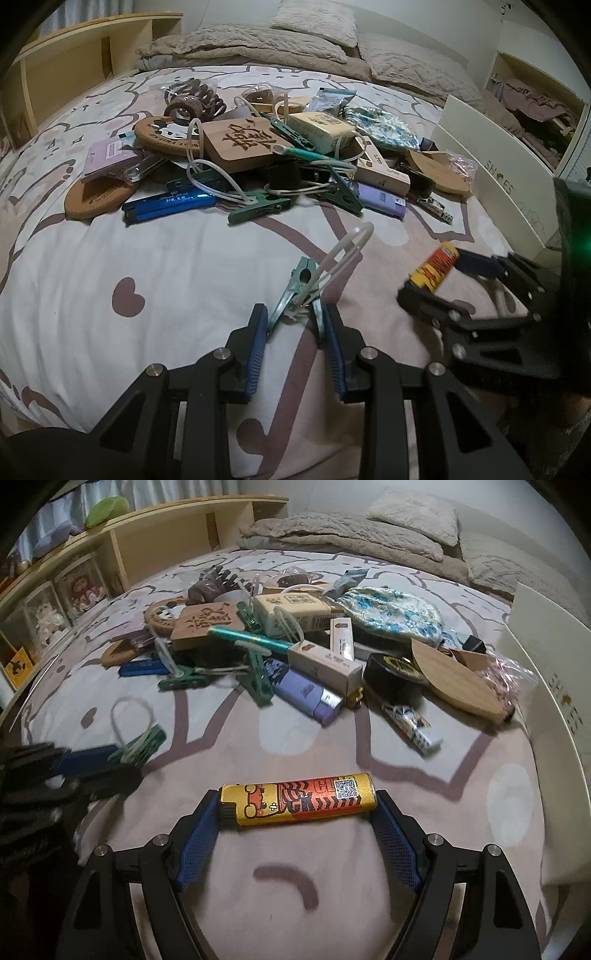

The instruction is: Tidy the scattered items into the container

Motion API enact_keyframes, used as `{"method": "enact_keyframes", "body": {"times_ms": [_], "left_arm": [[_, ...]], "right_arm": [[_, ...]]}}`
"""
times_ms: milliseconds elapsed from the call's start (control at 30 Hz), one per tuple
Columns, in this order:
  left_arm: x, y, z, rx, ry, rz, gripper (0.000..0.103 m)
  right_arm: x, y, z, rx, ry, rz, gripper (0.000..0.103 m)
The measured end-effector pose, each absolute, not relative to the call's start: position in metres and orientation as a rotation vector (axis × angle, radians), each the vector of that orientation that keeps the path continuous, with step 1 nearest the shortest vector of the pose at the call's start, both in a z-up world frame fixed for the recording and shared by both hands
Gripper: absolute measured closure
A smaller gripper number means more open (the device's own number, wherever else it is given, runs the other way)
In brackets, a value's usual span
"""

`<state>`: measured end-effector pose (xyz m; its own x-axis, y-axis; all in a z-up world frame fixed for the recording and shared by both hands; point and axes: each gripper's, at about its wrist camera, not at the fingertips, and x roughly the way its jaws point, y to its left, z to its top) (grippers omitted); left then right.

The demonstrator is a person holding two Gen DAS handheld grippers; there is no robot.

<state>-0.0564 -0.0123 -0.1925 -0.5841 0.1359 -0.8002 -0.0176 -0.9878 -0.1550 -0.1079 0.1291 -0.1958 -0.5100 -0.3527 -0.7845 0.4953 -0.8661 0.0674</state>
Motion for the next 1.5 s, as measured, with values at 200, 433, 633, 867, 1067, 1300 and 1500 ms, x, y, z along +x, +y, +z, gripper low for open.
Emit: {"method": "enact_keyframes", "body": {"times_ms": [200,433,633,867,1067,1300,1500], "left_arm": [[-0.054,-0.003,-0.188,-1.378,-0.144,2.708,0.073],[-0.055,-0.001,-0.181,-1.378,-0.144,2.708,0.073],[-0.059,0.000,-0.166,-1.346,-0.169,2.727,0.073],[-0.066,0.005,-0.140,-1.263,-0.193,2.759,0.073],[-0.070,0.013,-0.114,-1.182,-0.181,2.785,0.073],[-0.070,0.019,-0.080,-1.065,-0.175,2.816,0.073],[-0.068,0.025,-0.052,-0.964,-0.173,2.834,0.073]], "right_arm": [[-0.099,0.132,-0.191,1.181,0.226,-2.363,0.022],[-0.090,0.138,-0.183,1.186,0.177,-2.369,0.022],[-0.094,0.149,-0.166,1.154,0.109,-2.401,0.022],[-0.098,0.157,-0.137,1.060,0.095,-2.448,0.022],[-0.100,0.164,-0.112,0.980,0.088,-2.488,0.022],[-0.102,0.181,-0.081,0.886,0.057,-2.550,0.022],[-0.100,0.194,-0.053,0.799,0.060,-2.600,0.021]]}}
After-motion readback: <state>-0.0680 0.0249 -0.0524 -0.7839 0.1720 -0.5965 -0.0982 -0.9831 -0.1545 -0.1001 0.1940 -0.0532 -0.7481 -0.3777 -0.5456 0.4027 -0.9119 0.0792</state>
